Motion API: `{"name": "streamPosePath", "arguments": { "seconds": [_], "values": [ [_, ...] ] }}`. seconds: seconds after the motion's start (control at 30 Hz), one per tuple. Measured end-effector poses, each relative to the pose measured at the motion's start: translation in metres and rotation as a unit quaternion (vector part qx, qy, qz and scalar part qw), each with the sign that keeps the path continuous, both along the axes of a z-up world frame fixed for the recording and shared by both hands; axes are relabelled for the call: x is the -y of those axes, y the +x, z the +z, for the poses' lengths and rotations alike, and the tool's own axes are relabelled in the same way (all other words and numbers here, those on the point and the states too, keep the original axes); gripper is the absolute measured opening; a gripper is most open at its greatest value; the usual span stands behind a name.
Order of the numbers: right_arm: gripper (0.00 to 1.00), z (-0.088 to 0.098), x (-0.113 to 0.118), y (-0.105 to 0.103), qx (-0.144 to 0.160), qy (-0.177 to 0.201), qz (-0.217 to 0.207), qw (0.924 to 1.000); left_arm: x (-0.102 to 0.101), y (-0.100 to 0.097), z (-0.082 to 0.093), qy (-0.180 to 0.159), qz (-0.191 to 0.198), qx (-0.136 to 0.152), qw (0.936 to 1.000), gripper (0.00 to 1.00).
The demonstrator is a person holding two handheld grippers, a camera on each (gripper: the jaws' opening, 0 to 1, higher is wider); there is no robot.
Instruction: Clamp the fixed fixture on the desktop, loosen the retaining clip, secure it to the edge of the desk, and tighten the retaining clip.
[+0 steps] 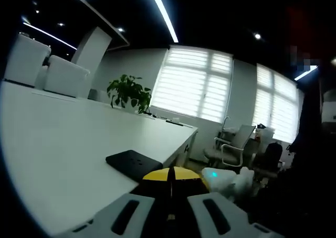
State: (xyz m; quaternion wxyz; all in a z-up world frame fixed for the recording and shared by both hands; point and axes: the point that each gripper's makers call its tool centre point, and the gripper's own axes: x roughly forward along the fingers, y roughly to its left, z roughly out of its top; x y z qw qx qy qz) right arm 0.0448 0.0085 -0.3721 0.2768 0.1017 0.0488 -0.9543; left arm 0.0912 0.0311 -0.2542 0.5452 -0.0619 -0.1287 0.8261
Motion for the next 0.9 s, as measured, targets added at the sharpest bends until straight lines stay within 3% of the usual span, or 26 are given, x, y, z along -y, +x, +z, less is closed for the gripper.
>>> {"name": "streamPosePath", "arguments": {
  "seconds": [0.1,0.2,0.27,0.47,0.6,0.7,0.8,0.9],
  "values": [
    [0.24,0.0,0.004,0.001,0.003,-0.001,0.055,0.9985,0.0,0.0,0.0,0.0,0.0,0.0,1.0,0.01],
    [0.24,0.0,0.006,0.0,-0.001,0.0,0.131,0.9914,0.0,0.0,0.0,0.0,0.001,0.002,1.0,0.01],
    [0.24,0.001,0.007,0.0,-0.022,0.015,0.17,0.985,0.0,0.0,0.0,0.0,0.001,0.005,1.0,0.01],
    [0.24,0.001,0.01,0.002,-0.013,0.008,0.233,0.9722,0.0,0.0,0.0,-0.001,-0.001,0.013,0.9999,0.01],
    [0.25,0.001,0.011,0.005,-0.012,0.013,0.242,0.9702,-0.001,0.0,0.0,-0.001,-0.002,0.015,0.9999,0.01],
    [0.26,0.002,0.011,0.004,-0.02,0.031,0.229,0.9728,-0.001,0.0,0.0,-0.001,-0.002,0.015,0.9999,0.01],
    [0.33,0.005,0.005,0.002,-0.034,0.047,0.183,0.9813,-0.001,0.0,0.0,0.0,-0.002,0.017,0.9998,0.01],
    [0.39,0.012,-0.001,0.006,-0.033,0.028,0.114,0.9926,-0.001,-0.001,0.0,-0.001,-0.002,0.016,0.9999,0.01]
  ]
}}
